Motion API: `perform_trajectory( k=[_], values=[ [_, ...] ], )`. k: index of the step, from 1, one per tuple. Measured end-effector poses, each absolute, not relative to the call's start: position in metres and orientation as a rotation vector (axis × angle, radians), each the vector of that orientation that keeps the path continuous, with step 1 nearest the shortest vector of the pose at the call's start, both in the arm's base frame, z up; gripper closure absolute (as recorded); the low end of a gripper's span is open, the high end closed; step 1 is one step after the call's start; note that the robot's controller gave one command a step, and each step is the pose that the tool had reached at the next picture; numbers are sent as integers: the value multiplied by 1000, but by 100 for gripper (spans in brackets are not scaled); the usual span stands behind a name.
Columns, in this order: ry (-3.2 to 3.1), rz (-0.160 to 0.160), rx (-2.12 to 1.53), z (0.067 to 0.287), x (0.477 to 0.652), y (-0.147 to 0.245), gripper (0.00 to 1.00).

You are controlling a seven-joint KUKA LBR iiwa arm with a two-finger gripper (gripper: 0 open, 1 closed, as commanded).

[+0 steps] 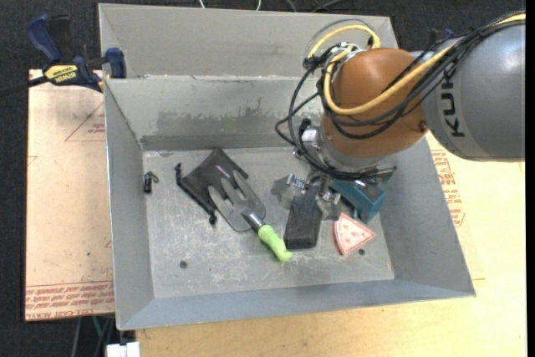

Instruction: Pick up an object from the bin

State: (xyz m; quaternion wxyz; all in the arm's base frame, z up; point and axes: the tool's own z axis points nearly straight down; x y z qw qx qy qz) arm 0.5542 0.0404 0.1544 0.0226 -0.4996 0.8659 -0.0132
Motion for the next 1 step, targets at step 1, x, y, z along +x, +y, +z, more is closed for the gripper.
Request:
perform_trajectory(
  k=[1],
  values=[
    [2706,-46,-1490,127,591,28,100]
  ],
)
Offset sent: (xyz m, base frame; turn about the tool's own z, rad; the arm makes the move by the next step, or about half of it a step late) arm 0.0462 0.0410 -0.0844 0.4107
